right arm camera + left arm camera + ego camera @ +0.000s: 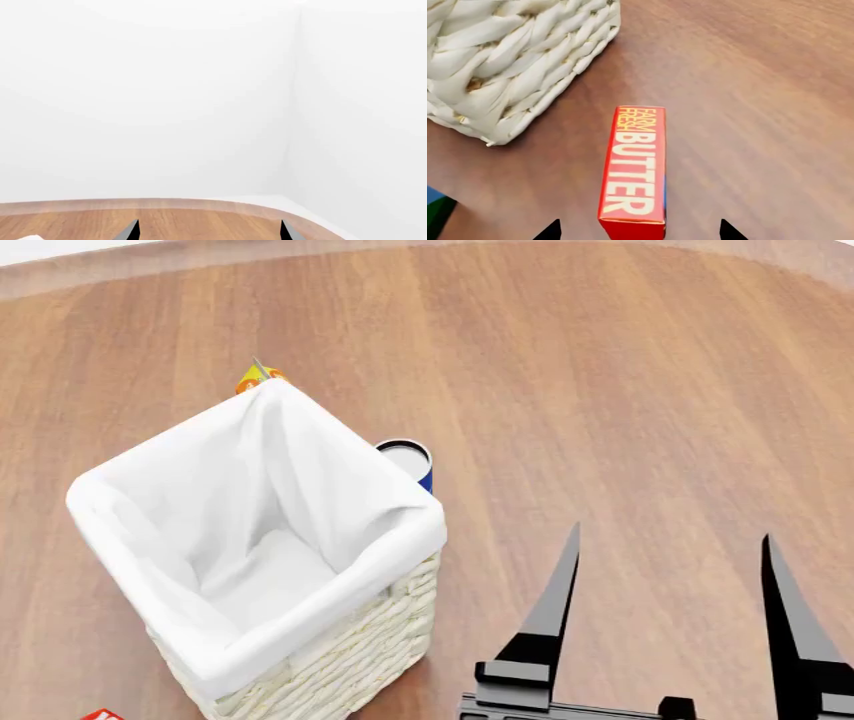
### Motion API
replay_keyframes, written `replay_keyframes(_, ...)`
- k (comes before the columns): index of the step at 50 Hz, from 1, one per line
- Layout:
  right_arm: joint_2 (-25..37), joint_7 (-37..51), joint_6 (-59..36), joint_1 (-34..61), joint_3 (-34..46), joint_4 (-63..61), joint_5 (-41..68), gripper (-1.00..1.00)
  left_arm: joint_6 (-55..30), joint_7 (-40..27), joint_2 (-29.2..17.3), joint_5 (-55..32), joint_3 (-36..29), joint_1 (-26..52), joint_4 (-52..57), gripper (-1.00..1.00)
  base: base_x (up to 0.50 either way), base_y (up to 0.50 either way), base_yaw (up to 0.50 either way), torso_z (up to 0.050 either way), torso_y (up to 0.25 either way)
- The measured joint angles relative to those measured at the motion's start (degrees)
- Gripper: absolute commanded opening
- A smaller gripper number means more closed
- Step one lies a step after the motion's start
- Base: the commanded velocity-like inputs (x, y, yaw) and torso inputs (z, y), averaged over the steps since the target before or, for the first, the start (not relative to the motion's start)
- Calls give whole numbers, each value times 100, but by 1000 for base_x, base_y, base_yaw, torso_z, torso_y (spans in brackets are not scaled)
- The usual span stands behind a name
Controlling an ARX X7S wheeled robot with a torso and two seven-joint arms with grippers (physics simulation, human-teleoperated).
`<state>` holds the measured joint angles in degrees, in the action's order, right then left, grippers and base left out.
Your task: Pick up the butter and put it in the basket.
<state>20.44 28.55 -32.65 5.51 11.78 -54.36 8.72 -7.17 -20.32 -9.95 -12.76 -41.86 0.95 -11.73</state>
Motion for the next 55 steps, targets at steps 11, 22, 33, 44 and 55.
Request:
replay_keyframes(11,29,24,7,1,-11,-8,33,100,61,87,81,-47,-28,135,-299,100,0,0,0,0,0)
replay_keyframes(22,52,57,-16,15,-7,-26,59,100,116,139,142,-80,-53,247,-548,100,0,0,0,0,0)
replay_keyframes(33,76,87,-15,20,-3,-27,84,100,139,152,179,-107,-73,338,-687,-100,0,0,0,0,0)
replay_keyframes(44,95,107,23,24,7,13,107,100,113,94,153,-75,-68,367,-678,-100,0,0,0,0,0)
replay_keyframes(55,116,130,45,29,19,30,126,100,92,64,125,-58,-86,376,-657,-100,0,0,0,0,0)
